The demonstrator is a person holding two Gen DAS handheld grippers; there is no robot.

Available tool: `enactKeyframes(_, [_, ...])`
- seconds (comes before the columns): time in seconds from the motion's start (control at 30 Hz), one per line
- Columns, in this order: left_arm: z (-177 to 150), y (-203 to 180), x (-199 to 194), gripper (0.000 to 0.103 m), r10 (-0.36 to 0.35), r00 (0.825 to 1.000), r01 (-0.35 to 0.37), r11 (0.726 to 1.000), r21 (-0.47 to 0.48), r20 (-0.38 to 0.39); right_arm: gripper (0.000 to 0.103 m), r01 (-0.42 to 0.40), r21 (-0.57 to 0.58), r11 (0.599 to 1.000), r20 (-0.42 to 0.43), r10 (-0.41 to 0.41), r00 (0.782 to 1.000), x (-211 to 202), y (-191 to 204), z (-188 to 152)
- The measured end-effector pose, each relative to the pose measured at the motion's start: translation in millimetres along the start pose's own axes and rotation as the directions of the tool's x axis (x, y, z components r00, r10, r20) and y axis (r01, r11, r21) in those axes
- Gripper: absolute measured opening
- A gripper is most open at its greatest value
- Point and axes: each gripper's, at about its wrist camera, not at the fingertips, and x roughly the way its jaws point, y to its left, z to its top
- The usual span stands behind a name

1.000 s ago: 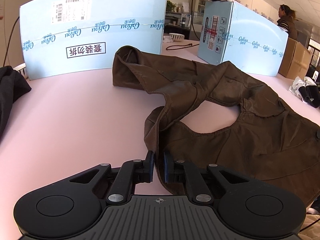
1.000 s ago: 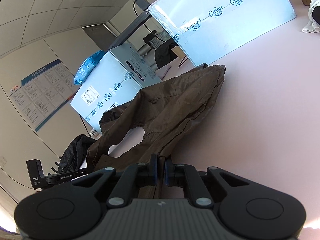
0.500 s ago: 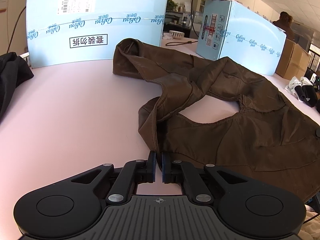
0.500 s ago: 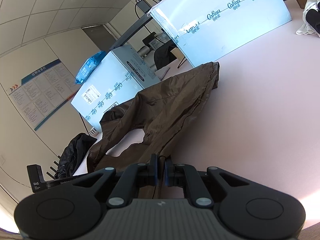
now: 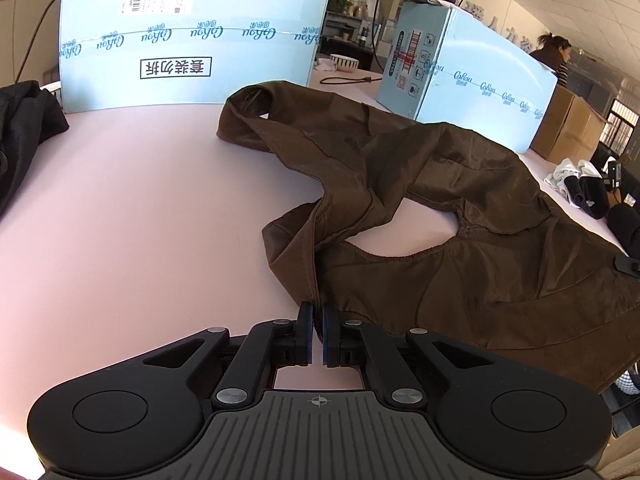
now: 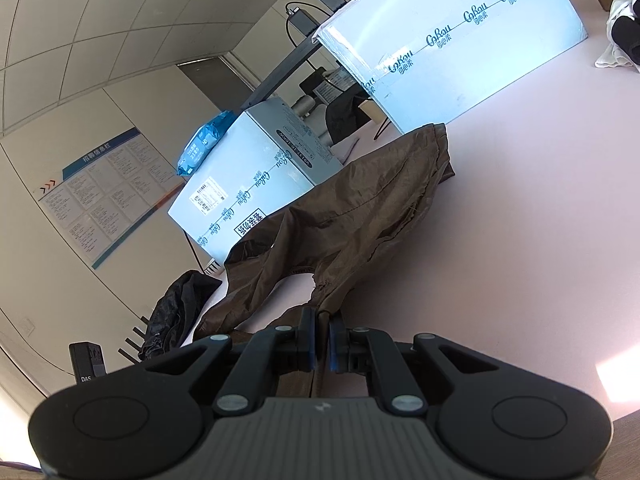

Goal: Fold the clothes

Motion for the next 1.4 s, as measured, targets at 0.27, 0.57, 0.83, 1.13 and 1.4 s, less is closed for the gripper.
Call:
enactKeyframes(0.27, [-11.8,-0.1,-10.5,0.003,-0.016,1.000,0.016,1.000,-0.016,-0.012,0.007,-0.005,0.014,1.000,-0.014,0.006,1.000,-14.5,5.9,-7.4])
enactKeyframes(0.57, [-23.4,6.8,-5.5,0.007,-0.012,0.999,0.010,0.999,-0.035,-0.048,0.007,0.100,0.095,0.990,-0.068,-0.094,0.993,-6.4,-23.3,-30.1])
enactKeyframes(0.83, [-20.4,-2.2,-12.7,0.068,-0.037,0.994,0.037,0.999,-0.001,-0.105,0.009,0.118,0.101,0.988,-0.067,-0.112,0.991,-5.7,-32.4,-41.2])
enactKeyframes(1.13, [-26.1,-14.3,-13.2,0.086,-0.064,0.978,0.082,0.993,0.089,-0.197,0.018,0.102,0.109,0.989,-0.069,-0.095,0.993,-9.2,-35.4,-40.7])
enactKeyframes(1.4, [-23.9,-13.7,-8.6,0.087,-0.197,0.947,0.211,0.977,0.029,-0.252,0.052,0.093,0.024,0.995,-0.129,-0.089,0.988,-27.4,-31.7,-42.2])
